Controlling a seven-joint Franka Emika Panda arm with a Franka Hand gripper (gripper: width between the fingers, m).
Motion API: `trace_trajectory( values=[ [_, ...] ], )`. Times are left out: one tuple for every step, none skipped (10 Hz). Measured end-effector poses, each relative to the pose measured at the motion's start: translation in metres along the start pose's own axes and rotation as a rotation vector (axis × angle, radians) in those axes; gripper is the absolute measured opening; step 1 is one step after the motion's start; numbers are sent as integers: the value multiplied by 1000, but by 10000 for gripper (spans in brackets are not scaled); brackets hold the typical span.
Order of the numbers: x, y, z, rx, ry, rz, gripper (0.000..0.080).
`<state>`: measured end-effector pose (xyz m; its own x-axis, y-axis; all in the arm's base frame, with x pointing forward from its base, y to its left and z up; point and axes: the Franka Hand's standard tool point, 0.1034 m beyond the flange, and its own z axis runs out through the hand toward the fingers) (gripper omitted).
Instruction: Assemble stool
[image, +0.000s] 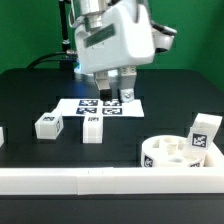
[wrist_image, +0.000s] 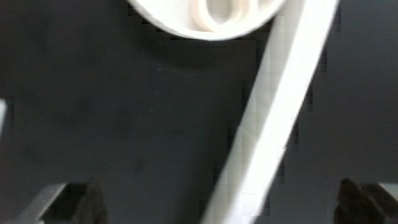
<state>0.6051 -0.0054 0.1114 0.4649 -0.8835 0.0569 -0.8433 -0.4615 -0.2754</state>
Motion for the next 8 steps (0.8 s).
trace_trajectory(
  values=[
    [-1,1,1,2,8,-106,649],
    [0,1,1,1,9,-194,649],
    [0,2,1,0,9,-311,649],
    [1,2,2,-1,9,-406,649],
    [1,3,2,-3,9,-512,649],
    [0,4,6,-16,21,-673,649],
    [0,10,10,-35,42,-846,649],
    [4,20,14,-53,59,-1004,649]
  ],
)
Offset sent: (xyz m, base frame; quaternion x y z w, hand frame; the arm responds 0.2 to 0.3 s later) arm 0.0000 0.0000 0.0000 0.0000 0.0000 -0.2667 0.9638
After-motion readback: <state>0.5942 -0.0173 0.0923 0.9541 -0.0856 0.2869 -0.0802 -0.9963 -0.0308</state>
